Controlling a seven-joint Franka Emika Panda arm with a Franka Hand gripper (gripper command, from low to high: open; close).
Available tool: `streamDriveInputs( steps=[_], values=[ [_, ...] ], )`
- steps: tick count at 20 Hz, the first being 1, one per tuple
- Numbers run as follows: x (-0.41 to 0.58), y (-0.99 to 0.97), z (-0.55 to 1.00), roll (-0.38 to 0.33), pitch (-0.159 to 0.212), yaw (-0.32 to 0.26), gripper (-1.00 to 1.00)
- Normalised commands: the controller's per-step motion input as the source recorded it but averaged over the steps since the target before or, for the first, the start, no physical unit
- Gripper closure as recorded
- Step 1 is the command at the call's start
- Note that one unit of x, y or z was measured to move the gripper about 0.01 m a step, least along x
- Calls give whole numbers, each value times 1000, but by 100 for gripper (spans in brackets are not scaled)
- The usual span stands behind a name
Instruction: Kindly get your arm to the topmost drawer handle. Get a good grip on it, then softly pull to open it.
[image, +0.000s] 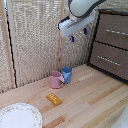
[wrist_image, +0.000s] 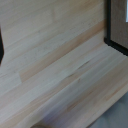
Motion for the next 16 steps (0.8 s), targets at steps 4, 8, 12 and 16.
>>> streamDriveInputs(
  steps=[4,8,12,16],
  values=[
    [44,-163,8,-375,45,0,-100],
    [-39,-98,0,-375,46,28,-100],
    [-187,-61,0,-375,50,74,-100],
    [-296,-39,-1,-375,46,137,-100]
  ],
)
